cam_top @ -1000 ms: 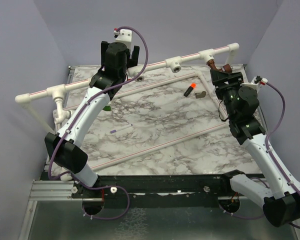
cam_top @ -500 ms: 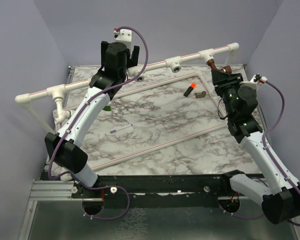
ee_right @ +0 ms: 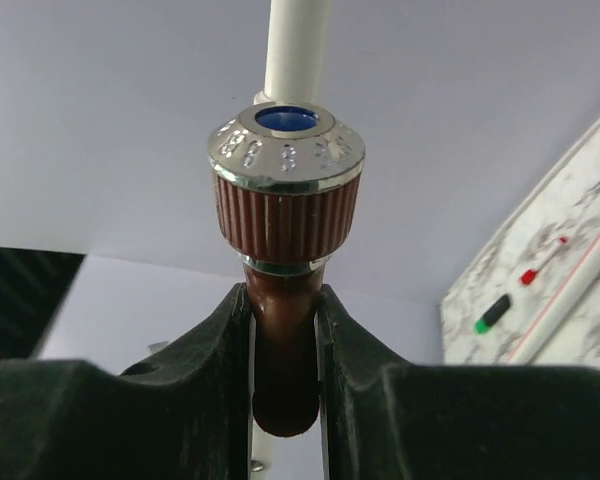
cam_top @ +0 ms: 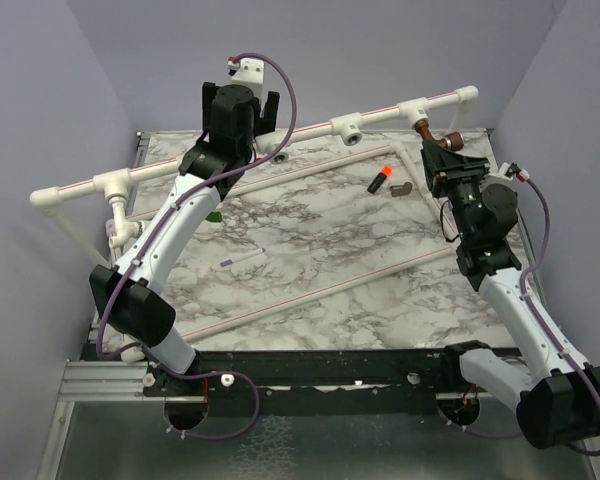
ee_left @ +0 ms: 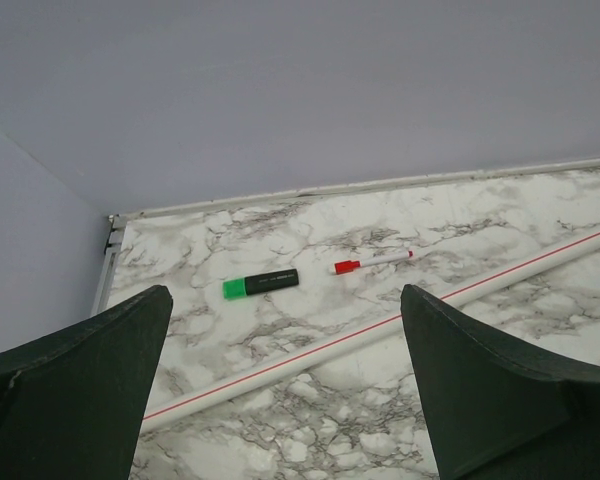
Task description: Install the water faucets
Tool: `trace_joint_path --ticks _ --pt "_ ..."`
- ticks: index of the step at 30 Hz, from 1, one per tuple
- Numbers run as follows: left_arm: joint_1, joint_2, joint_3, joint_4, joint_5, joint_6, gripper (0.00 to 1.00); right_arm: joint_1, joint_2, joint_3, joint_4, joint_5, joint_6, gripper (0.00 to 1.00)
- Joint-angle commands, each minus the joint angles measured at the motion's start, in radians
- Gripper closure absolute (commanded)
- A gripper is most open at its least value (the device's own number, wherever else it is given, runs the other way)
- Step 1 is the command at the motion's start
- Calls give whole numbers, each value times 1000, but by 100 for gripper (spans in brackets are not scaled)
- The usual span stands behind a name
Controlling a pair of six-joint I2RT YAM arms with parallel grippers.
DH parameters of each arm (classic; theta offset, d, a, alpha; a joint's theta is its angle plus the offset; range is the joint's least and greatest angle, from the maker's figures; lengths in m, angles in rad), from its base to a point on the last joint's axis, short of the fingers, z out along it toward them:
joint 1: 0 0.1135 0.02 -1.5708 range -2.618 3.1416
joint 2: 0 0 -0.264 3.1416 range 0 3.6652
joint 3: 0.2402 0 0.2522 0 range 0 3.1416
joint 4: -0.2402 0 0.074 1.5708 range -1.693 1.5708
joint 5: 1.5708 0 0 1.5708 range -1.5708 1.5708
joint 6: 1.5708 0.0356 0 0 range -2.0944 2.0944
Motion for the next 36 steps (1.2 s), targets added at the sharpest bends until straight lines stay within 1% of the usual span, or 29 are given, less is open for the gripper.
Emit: trace_joint_path --ticks 1,5,6,9,12,15,18,21,26,31,33,36 --pt "-14 25 -31 -60 32 -7 3 -12 39 -61 102 -165 275 99" --pt "-15 26 -29 -60 31 -6 3 -12 27 -22 47 -164 235 99" --pt "-15 25 -28 -60 31 -6 3 -12 20 -12 19 -156 214 94" --pt "-15 25 -29 -60 31 -6 3 -12 0 5 -35 -141 140 68" --pt "-15 28 -25 -60 33 -6 3 -12 -20 20 -91 -126 61 47" --pt "-15 30 -24 -60 35 -7 3 -12 -46 26 -133 -112 -18 34" --pt "-15 28 -23 -60 36 -7 3 -12 -72 38 -185 -98 -95 25" --pt "-15 25 -26 -60 34 -7 3 -12 -98 42 -216 -95 -172 21" --pt "-15 22 -28 -60 36 -8 3 -12 -139 63 -277 -90 -359 20" --pt "-15 17 -27 -61 34 -7 3 -12 -187 103 -360 -80 -651 19" --pt "-15 17 -25 -61 33 -4 3 -12 -212 121 -397 -30 -762 19" --pt "-15 19 -19 -62 32 -3 3 -12 -246 125 -406 -8 -933 19"
